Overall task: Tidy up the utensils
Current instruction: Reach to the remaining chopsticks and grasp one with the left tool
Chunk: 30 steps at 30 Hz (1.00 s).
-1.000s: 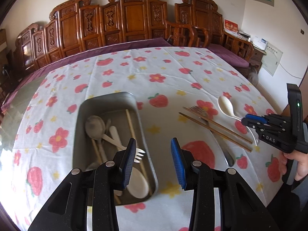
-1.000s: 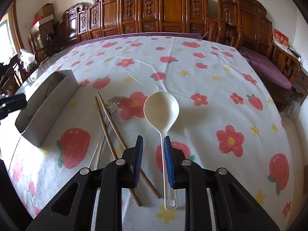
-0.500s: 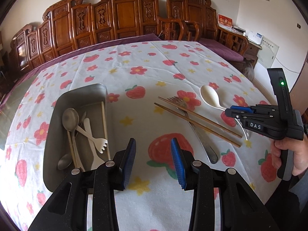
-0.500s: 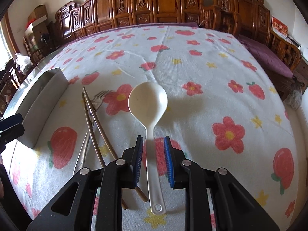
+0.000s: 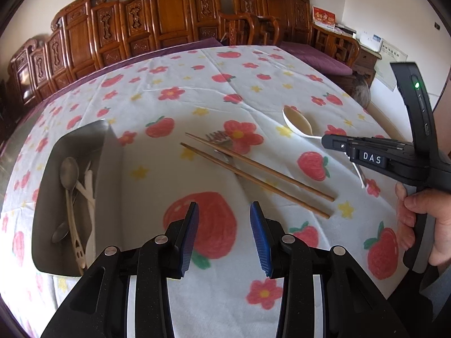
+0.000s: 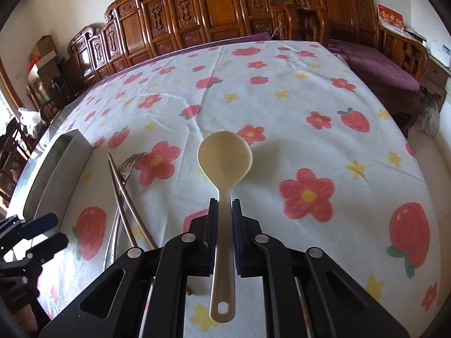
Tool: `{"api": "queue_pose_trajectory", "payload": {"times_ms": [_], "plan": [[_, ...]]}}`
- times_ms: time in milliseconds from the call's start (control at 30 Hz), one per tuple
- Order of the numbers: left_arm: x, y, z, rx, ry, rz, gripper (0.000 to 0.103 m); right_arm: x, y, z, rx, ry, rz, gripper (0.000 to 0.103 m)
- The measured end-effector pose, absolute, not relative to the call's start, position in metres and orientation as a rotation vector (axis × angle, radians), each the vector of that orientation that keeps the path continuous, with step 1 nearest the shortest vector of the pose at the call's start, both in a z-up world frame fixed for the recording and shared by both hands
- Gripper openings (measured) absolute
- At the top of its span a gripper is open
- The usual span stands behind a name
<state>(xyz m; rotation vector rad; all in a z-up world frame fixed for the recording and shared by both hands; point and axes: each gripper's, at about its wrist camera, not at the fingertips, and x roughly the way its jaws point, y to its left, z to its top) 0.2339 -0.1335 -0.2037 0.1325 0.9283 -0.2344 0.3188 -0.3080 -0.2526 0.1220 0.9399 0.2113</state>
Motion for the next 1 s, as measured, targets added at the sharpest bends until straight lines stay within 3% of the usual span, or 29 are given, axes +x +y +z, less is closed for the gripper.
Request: {"api": "queue_pose_trajectory", "payload": {"times_ms": [500, 633, 1000], "plan": [[0.264, -0.190, -0.225, 0.107, 1.048, -0.227, 0.035, 0.313, -0.329, -0.245, 0.153, 0.891, 0.173, 0.012], [0.274, -0.193, -0.238, 0.077, 1.120, -0.184, 0.029, 0.312, -0.332, -0.243, 0.169, 0.881, 0.168, 0.012], [0.283, -0.204, -0.243, 0.067, 1.181, -0.117, 0.025, 0.311, -0.339, -0.238, 0.215, 0.862, 0.162, 0.012]]}}
